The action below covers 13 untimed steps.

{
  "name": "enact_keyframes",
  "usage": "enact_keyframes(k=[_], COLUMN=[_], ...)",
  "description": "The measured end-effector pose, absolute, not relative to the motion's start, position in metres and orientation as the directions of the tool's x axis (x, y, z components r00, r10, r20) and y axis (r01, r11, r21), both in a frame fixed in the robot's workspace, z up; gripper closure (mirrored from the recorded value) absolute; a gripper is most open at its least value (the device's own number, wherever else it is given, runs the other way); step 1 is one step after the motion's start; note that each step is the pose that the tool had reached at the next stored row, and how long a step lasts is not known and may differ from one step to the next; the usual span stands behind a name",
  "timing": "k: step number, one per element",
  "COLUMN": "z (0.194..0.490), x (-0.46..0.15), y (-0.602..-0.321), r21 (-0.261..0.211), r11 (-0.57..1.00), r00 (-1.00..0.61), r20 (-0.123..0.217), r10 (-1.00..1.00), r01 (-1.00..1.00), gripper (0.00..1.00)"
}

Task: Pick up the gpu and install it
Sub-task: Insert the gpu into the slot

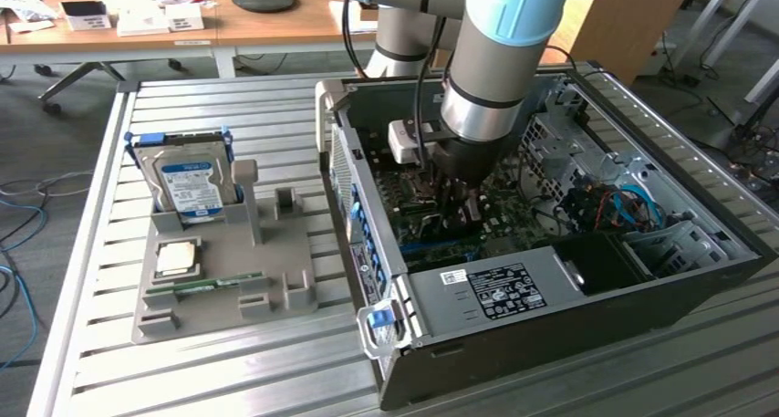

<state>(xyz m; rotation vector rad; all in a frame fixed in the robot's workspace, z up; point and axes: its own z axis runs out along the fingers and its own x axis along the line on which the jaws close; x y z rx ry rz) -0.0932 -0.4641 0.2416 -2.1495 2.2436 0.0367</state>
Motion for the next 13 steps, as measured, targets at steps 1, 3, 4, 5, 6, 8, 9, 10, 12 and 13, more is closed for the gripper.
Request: enact_keyframes(k=[1,3,4,5,6,8,9,10,12,13], z=[0.2417,0.2412,0.2408,0.2409,0.2415,0.2416,0.2417,0.2421,0.2448,0.2475], x=[-0.0932,-0.0935,-0.0936,-0.0935,-0.0932,-0.0932,-0.0932,-0.0932,-0.0932,-0.0932], y=[-0.4641,-0.4638,-0.4637,-0.4638,-0.464,-0.4641,-0.4641,-0.4641,-0.4641,-0.4641], r21=[-0.007,-0.006,-0.007,-0.007,-0.007,-0.007,-0.007,-0.007,-0.007,-0.007], r11=[0.043,0.044,0.044,0.044,0.043,0.043,0.043,0.043,0.043,0.043], r00=[-0.043,-0.043,-0.044,-0.043,-0.043,-0.043,-0.043,-0.043,-0.043,-0.043], r20=[-0.041,-0.043,-0.043,-0.043,-0.041,-0.041,-0.041,-0.041,-0.041,-0.041], r10=[-0.998,-0.998,-0.998,-0.998,-0.998,-0.998,-0.998,-0.998,-0.998,-0.998], r01=[-0.999,-0.999,-0.999,-0.999,-0.999,-0.999,-0.999,-0.999,-0.999,-0.999], gripper=[0.73,0.73,0.72,0.72,0.66,0.66,0.66,0.66,0.66,0.66])
